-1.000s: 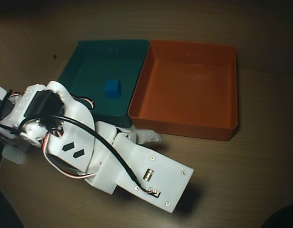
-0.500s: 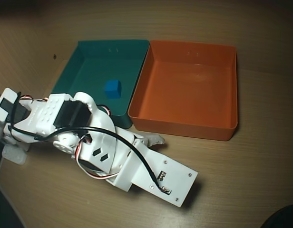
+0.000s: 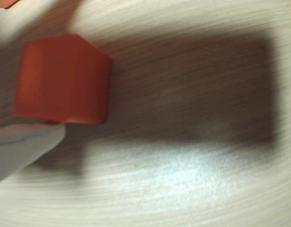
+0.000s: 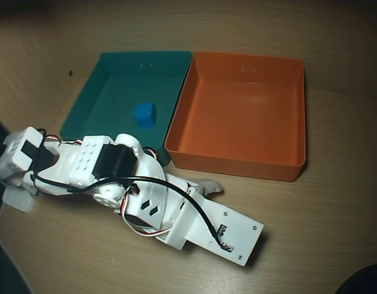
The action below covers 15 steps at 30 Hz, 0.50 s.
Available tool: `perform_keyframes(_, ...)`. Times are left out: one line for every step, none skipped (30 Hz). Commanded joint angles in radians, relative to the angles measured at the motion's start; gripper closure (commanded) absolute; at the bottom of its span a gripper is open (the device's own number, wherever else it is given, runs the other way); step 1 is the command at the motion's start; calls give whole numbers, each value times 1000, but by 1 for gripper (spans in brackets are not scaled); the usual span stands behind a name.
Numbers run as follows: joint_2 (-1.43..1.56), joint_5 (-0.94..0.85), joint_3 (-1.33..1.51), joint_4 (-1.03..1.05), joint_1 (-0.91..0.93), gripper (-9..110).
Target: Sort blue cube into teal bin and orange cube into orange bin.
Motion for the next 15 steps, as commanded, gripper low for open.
perform_keyframes(18,5,-78,-6,3,66)
perform_keyframes(14,5,-78,-6,3,66)
perform_keyframes(9,5,-78,-6,3,66)
perform_keyframes(6,5,-78,-6,3,66)
perform_keyframes(3,5,-78,-6,3,66)
perform_keyframes(3,5,-78,-6,3,66)
perform_keyframes(3,5,-78,-6,3,66)
perform_keyframes(3,5,-78,-6,3,66)
perform_keyframes(2,5,-78,-6,3,67)
perform_keyframes(2,5,-78,-6,3,69)
perform_keyframes(2,5,-78,-6,3,72)
perform_keyframes(0,5,-78,-6,5,75)
perform_keyframes(0,5,-78,-6,5,79)
perform_keyframes(0,5,-78,-6,5,83)
perform_keyframes(0,5,-78,-6,5,87)
